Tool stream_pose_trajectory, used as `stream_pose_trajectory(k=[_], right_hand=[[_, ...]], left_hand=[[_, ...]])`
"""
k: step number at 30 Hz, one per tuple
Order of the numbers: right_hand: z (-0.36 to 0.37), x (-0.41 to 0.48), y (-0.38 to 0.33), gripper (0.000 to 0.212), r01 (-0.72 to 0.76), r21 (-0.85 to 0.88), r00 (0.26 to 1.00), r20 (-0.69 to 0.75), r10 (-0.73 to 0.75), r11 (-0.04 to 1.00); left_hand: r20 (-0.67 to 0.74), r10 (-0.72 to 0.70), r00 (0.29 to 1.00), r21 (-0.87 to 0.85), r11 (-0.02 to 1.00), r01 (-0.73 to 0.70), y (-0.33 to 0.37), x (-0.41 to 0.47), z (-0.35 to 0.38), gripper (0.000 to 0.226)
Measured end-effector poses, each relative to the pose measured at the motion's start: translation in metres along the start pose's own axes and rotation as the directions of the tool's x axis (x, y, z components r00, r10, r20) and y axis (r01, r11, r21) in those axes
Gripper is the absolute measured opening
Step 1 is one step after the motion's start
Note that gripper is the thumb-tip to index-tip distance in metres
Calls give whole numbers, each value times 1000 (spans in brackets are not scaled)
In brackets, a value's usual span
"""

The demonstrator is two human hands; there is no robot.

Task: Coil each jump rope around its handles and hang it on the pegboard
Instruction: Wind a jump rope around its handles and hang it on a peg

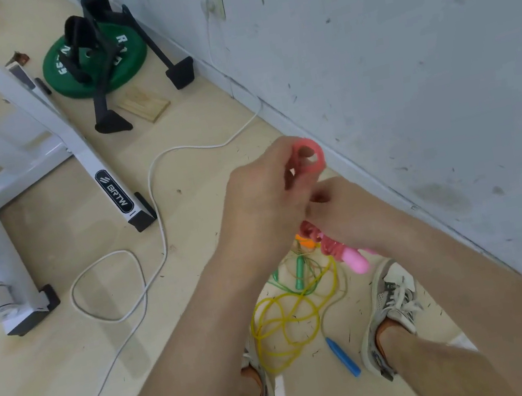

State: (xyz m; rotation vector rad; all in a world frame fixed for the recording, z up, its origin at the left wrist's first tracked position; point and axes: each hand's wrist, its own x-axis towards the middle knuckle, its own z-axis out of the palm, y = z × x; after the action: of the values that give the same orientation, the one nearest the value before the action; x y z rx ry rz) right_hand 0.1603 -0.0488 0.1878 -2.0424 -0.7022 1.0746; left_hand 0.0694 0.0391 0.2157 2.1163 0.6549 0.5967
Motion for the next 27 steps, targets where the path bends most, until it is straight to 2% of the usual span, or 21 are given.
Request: stream_pose_trajectory(k=[1,3,4,6,8,9,11,13,15,18,20,25,27], right_hand=[[-3,-2,-1,34,11,44,1000,23,-12,999],[-13,-6,-4,35,33,138,993,104,-48,990],[-20,-8,-5,37,39,191,989,133,-65,981],[-32,-10,-7,48,17,347,992,115,-60,938],[-39,-7,-7,55,-45,593,997,74,1,804],[-40,-6,-8,55,-60,695,998,65,21,717],[-38,-4,-9,52,-47,793,999,47,17,608],[-36,-4,-9,50,-13,807,1000,20,-5,590],[-34,-4,-9,51,15,804,1000,4,-31,594],[-32,-4,-8,56,13,775,999,14,-37,632],[-30,-4,-7,55,21,746,999,8,-40,666],[-29,-4,-7,43,57,708,998,-31,-50,704],[-29,-3,-7,41,61,705,998,-37,-49,707]], left_hand=[[0,-92,996,-161,983,91,0,3,-4,4],[36,-240,970,-472,851,228,-1,9,-15,4],[46,-286,957,-564,783,261,-4,11,-21,8],[68,-353,933,-704,645,296,-11,13,-32,17],[142,-369,918,-762,552,340,-15,12,-38,24],[189,-357,915,-756,541,368,-14,11,-38,27],[285,-323,903,-676,601,428,-10,7,-31,31],[350,-307,885,-502,737,453,-5,2,-20,31],[357,-309,881,-376,816,439,0,0,-11,30],[293,-316,902,-332,852,406,1,1,-12,32],[255,-290,922,-229,909,349,0,2,-16,38],[284,-173,943,-41,980,192,4,0,-27,69],[292,-145,945,-14,988,156,4,-1,-31,57]])
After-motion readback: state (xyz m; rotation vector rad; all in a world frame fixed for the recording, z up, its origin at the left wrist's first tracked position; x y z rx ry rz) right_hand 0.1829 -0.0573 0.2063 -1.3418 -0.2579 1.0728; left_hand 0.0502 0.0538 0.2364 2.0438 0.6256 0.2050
